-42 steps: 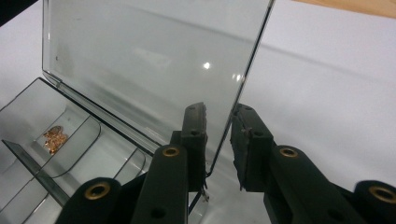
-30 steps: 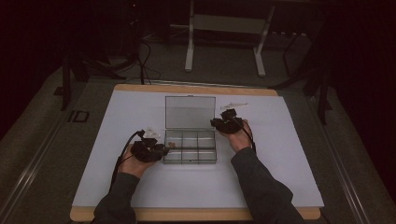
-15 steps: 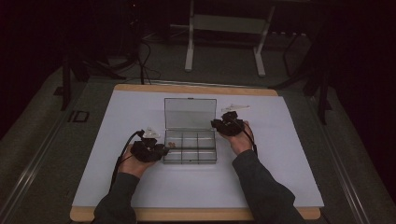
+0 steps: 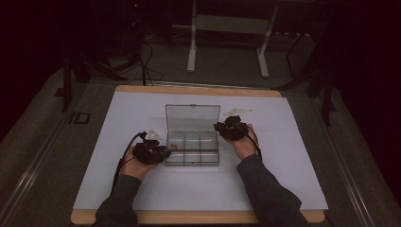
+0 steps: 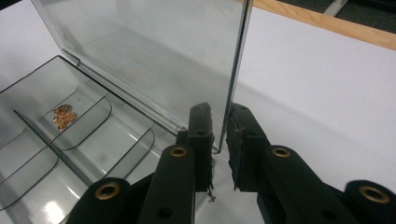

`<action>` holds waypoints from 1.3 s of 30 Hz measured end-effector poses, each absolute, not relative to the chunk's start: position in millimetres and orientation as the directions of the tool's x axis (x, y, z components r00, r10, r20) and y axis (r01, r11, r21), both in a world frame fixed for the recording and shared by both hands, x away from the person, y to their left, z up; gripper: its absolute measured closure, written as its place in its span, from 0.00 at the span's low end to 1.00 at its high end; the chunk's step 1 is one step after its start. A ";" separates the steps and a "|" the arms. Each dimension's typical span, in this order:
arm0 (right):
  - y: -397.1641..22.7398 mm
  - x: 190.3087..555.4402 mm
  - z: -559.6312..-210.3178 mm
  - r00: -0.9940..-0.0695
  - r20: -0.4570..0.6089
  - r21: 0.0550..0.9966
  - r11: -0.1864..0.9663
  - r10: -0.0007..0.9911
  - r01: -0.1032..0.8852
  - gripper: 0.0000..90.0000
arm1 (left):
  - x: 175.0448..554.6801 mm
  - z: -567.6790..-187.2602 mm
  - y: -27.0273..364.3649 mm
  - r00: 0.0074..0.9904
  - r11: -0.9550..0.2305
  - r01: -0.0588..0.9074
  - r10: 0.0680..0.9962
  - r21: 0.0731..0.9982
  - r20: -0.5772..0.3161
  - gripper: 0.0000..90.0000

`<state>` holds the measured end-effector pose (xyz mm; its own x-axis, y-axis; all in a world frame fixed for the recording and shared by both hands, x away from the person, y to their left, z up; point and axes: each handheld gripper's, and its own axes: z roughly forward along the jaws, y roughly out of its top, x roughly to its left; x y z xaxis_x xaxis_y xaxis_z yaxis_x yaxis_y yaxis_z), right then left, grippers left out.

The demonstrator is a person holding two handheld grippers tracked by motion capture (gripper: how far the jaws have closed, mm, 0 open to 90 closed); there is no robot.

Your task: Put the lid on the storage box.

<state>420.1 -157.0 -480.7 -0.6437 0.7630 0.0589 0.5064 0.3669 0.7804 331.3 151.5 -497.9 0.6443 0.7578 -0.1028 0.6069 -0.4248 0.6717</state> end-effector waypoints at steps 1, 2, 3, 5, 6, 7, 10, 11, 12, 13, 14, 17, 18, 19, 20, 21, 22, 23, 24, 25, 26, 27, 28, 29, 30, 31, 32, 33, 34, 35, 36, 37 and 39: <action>-157.0 420.1 -480.7 -0.644 0.059 0.780 0.367 0.763 0.506 0.89 | 331.3 -497.9 151.5 0.644 -0.425 0.607 0.758 0.672 -0.103 0.74; -157.2 419.6 -480.6 -0.646 0.058 0.780 0.369 0.761 0.505 0.89 | 331.3 -498.2 151.9 0.644 -0.420 0.609 0.757 0.673 -0.110 0.74; -157.9 418.4 -480.6 -0.649 0.051 0.779 0.376 0.759 0.501 0.90 | 331.5 -498.2 152.3 0.645 -0.420 0.609 0.756 0.673 -0.111 0.74; -158.2 417.0 -480.8 -0.651 0.048 0.780 0.379 0.757 0.498 0.90 | 331.8 -498.2 152.8 0.646 -0.419 0.609 0.754 0.673 -0.115 0.74; -158.4 416.3 -480.9 -0.651 0.049 0.780 0.378 0.758 0.498 0.89 | 331.9 -498.2 153.0 0.647 -0.418 0.610 0.753 0.673 -0.118 0.74; -158.4 416.3 -480.9 -0.651 0.049 0.780 0.378 0.758 0.498 0.89 | 331.9 -498.2 153.0 0.647 -0.418 0.610 0.753 0.673 -0.118 0.73; -158.9 415.0 -482.2 -0.649 0.055 0.782 0.372 0.759 0.501 0.89 | 332.8 -498.0 153.9 0.648 -0.418 0.615 0.751 0.669 -0.127 0.73; -159.0 414.9 -482.4 -0.648 0.056 0.782 0.370 0.759 0.501 0.89 | 333.1 -497.5 154.5 0.647 -0.415 0.619 0.751 0.667 -0.132 0.73; -159.1 414.8 -482.4 -0.648 0.058 0.782 0.369 0.759 0.503 0.89 | 333.2 -496.2 155.2 0.644 -0.413 0.617 0.755 0.670 -0.128 0.74; -159.1 414.6 -482.3 -0.649 0.058 0.782 0.370 0.759 0.502 0.89 | 333.0 -493.9 156.3 0.637 -0.402 0.616 0.761 0.677 -0.128 0.75; -159.4 414.3 -482.3 -0.650 0.057 0.782 0.371 0.758 0.501 0.89 | 332.9 -492.2 156.7 0.631 -0.393 0.615 0.765 0.683 -0.128 0.76; -159.8 413.3 -482.5 -0.651 0.059 0.782 0.370 0.757 0.502 0.89 | 332.7 -481.1 157.2 0.606 -0.347 0.594 0.787 0.726 -0.119 0.81; -160.0 412.7 -482.6 -0.652 0.059 0.783 0.370 0.756 0.500 0.89 | 332.9 -477.0 156.8 0.596 -0.330 0.584 0.795 0.741 -0.115 0.86; -160.2 412.2 -482.7 -0.652 0.059 0.784 0.370 0.756 0.499 0.89 | 333.0 -472.7 156.5 0.585 -0.316 0.575 0.804 0.755 -0.109 0.88; -160.4 411.7 -482.8 -0.652 0.059 0.784 0.369 0.756 0.499 0.89 | 333.0 -468.5 155.9 0.575 -0.300 0.563 0.812 0.770 -0.104 0.91; -160.8 411.2 -482.9 -0.653 0.061 0.785 0.368 0.755 0.499 0.89 | 332.7 -464.3 155.2 0.562 -0.284 0.549 0.822 0.786 -0.096 0.94; -161.1 410.7 -483.0 -0.653 0.063 0.785 0.366 0.755 0.499 0.89 | 332.4 -460.4 155.1 0.549 -0.269 0.538 0.831 0.799 -0.089 0.97; -161.3 410.3 -483.3 -0.652 0.065 0.786 0.364 0.756 0.500 0.89 | 332.4 -457.1 154.8 0.539 -0.254 0.531 0.838 0.809 -0.091 0.99; -161.4 410.0 -483.7 -0.652 0.066 0.788 0.362 0.755 0.498 0.89 | 332.3 -454.1 154.6 0.528 -0.238 0.522 0.844 0.819 -0.091 1.00; -161.6 409.8 -483.9 -0.652 0.066 0.788 0.361 0.755 0.498 0.89 | 332.2 -451.3 154.5 0.520 -0.222 0.514 0.849 0.829 -0.095 1.00; -161.8 409.6 -484.1 -0.653 0.066 0.788 0.361 0.755 0.498 0.89 | 332.4 -448.7 154.7 0.515 -0.209 0.508 0.851 0.836 -0.100 1.00; -161.9 409.6 -484.1 -0.653 0.066 0.789 0.362 0.754 0.498 0.89 | 332.5 -446.1 154.8 0.509 -0.191 0.502 0.854 0.844 -0.109 1.00; -161.9 409.5 -484.1 -0.653 0.066 0.788 0.362 0.754 0.498 0.89 | 332.9 -443.8 155.0 0.506 -0.176 0.496 0.854 0.850 -0.118 1.00; -161.9 409.4 -484.1 -0.653 0.065 0.788 0.363 0.754 0.497 0.89 | 333.3 -441.6 154.9 0.504 -0.166 0.492 0.854 0.854 -0.125 1.00; -161.7 409.1 -484.0 -0.653 0.065 0.788 0.362 0.755 0.498 0.89 | 333.2 -439.6 154.3 0.499 -0.155 0.486 0.858 0.860 -0.127 1.00; -161.7 409.0 -484.0 -0.654 0.063 0.788 0.364 0.754 0.496 0.89 | 333.2 -437.8 153.9 0.495 -0.150 0.482 0.859 0.863 -0.127 1.00; -161.7 408.8 -484.1 -0.654 0.063 0.788 0.365 0.754 0.496 0.88 | 333.4 -436.0 152.9 0.494 -0.142 0.478 0.859 0.867 -0.131 1.00; -161.6 408.5 -484.1 -0.655 0.060 0.788 0.367 0.753 0.494 0.88 | 333.5 -435.0 152.2 0.493 -0.141 0.475 0.860 0.869 -0.130 1.00; -161.6 408.3 -484.1 -0.656 0.059 0.788 0.368 0.753 0.494 0.88 | 333.8 -434.1 151.2 0.490 -0.137 0.472 0.862 0.871 -0.131 1.00; -161.5 408.1 -484.1 -0.656 0.057 0.788 0.370 0.753 0.492 0.88 | 334.2 -433.3 151.1 0.486 -0.131 0.473 0.863 0.871 -0.134 1.00; -161.4 407.8 -484.1 -0.657 0.054 0.788 0.371 0.752 0.491 0.88 | 334.8 -432.9 151.0 0.485 -0.124 0.473 0.863 0.872 -0.141 1.00; -161.4 407.8 -484.1 -0.657 0.054 0.788 0.371 0.752 0.491 0.88 | 334.8 -432.9 151.0 0.485 -0.124 0.473 0.863 0.872 -0.141 1.00; -161.6 406.9 -484.0 -0.661 0.050 0.787 0.378 0.749 0.488 0.88 | 336.6 -432.8 151.4 0.484 -0.115 0.481 0.862 0.869 -0.153 1.00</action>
